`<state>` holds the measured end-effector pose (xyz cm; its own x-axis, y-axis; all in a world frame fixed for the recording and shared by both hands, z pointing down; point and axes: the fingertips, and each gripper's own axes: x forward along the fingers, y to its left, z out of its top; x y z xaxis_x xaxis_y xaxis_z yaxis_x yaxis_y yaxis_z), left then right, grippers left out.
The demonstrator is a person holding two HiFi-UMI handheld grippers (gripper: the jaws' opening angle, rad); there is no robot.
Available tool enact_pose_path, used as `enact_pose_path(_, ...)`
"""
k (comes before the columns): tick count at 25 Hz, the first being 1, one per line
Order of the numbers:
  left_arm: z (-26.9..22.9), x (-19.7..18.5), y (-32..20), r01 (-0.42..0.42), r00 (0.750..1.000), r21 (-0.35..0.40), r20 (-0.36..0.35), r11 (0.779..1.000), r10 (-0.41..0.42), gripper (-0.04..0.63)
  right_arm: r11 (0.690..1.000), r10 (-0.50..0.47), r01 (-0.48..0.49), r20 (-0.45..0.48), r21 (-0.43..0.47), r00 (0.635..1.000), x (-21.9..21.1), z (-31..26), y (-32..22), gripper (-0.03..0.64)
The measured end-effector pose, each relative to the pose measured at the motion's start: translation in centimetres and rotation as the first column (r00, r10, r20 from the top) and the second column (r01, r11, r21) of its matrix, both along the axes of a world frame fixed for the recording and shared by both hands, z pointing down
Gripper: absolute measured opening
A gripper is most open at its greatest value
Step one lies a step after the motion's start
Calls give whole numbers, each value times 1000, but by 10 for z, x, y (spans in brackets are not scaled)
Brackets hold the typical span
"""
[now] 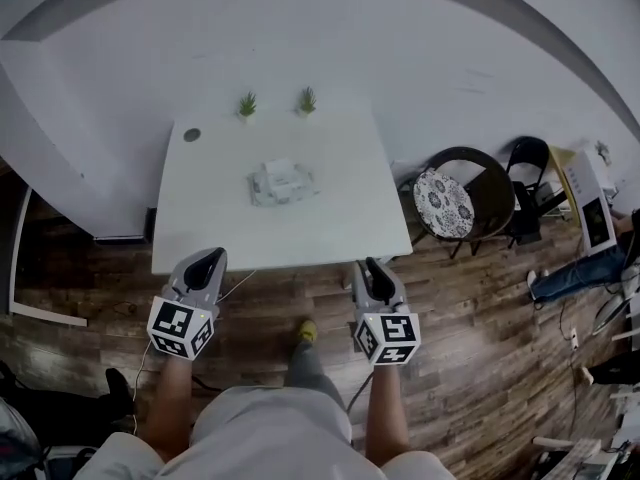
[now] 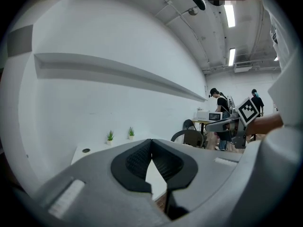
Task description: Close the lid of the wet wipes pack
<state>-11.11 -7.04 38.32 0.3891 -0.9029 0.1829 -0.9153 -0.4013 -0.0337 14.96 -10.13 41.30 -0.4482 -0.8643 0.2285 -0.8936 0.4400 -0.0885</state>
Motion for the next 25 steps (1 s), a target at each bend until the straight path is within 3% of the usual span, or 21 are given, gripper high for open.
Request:
enact_pose_path(13, 7, 24, -118, 128, 991, -50, 43, 991, -126, 6, 984, -169, 169, 10, -63, 986, 10, 18, -145, 98)
enact_pose_path(25, 21, 28, -165, 159, 986, -85, 70, 984, -153, 6, 952, -284, 283, 12, -117, 959, -14, 39, -202, 100)
